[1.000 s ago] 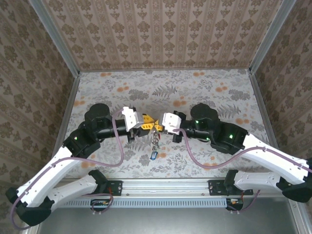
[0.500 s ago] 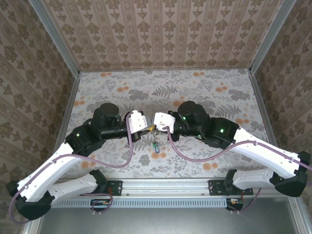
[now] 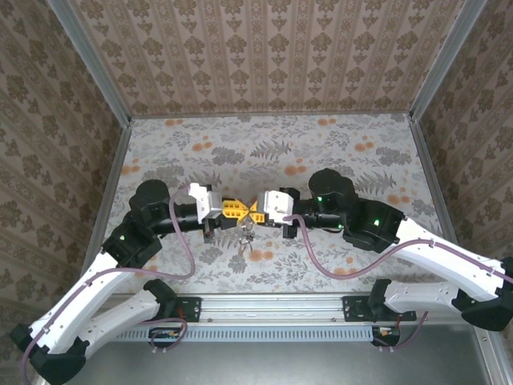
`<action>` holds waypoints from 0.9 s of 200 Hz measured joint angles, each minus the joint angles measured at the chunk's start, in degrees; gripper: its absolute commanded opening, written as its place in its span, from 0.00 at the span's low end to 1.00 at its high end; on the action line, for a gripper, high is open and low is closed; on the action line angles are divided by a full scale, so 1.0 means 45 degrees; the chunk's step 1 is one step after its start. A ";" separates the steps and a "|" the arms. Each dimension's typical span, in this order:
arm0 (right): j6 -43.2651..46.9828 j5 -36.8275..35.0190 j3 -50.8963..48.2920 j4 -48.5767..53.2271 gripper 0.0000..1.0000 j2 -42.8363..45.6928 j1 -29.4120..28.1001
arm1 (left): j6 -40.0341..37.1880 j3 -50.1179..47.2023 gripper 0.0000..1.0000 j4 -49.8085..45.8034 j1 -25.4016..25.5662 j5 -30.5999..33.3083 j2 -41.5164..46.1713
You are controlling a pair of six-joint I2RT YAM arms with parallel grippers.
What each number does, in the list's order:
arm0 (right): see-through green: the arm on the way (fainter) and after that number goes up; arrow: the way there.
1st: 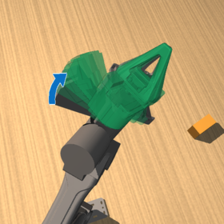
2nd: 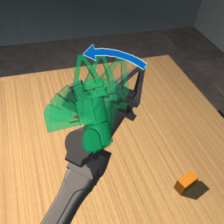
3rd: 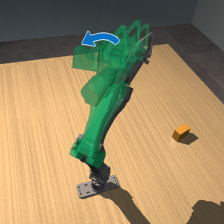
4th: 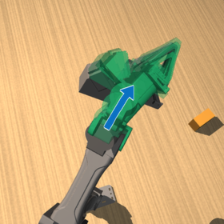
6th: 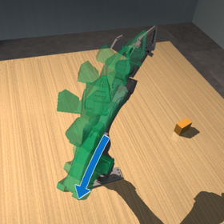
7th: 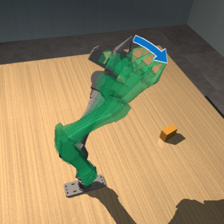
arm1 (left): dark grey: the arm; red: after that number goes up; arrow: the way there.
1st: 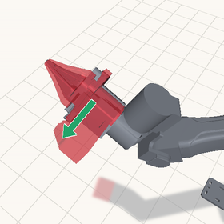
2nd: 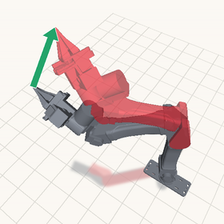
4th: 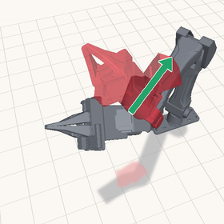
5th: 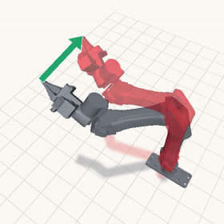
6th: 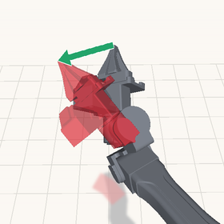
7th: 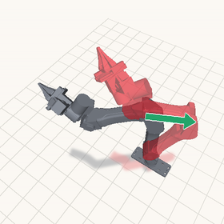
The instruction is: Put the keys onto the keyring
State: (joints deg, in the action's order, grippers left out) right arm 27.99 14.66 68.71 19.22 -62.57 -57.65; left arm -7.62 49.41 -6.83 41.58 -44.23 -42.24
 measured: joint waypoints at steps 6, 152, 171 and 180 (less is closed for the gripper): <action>-0.0039 0.0029 -0.0019 -0.0049 0.01 0.0039 0.0000 | 0.0170 -0.0131 0.00 0.0325 -0.0087 -0.0209 0.0000; 0.0005 -0.1938 0.0821 0.1486 0.00 -0.0656 0.0146 | -0.3230 0.3813 0.08 -0.5489 0.2225 0.4954 -0.2380; 0.0063 -0.2127 0.0879 0.2006 0.00 -0.0923 0.0146 | -0.3667 0.3852 0.00 -0.6057 0.2467 0.5493 -0.2633; 0.0073 -0.2127 0.0879 0.2166 0.00 -0.0971 0.0141 | -0.3735 0.3852 0.00 -0.6203 0.2516 0.5513 -0.2681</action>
State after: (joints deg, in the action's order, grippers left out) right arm 28.32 5.08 72.66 28.97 -66.94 -57.01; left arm -24.43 66.74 -34.74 52.90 -19.42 -54.30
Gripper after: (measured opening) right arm 0.062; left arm 0.046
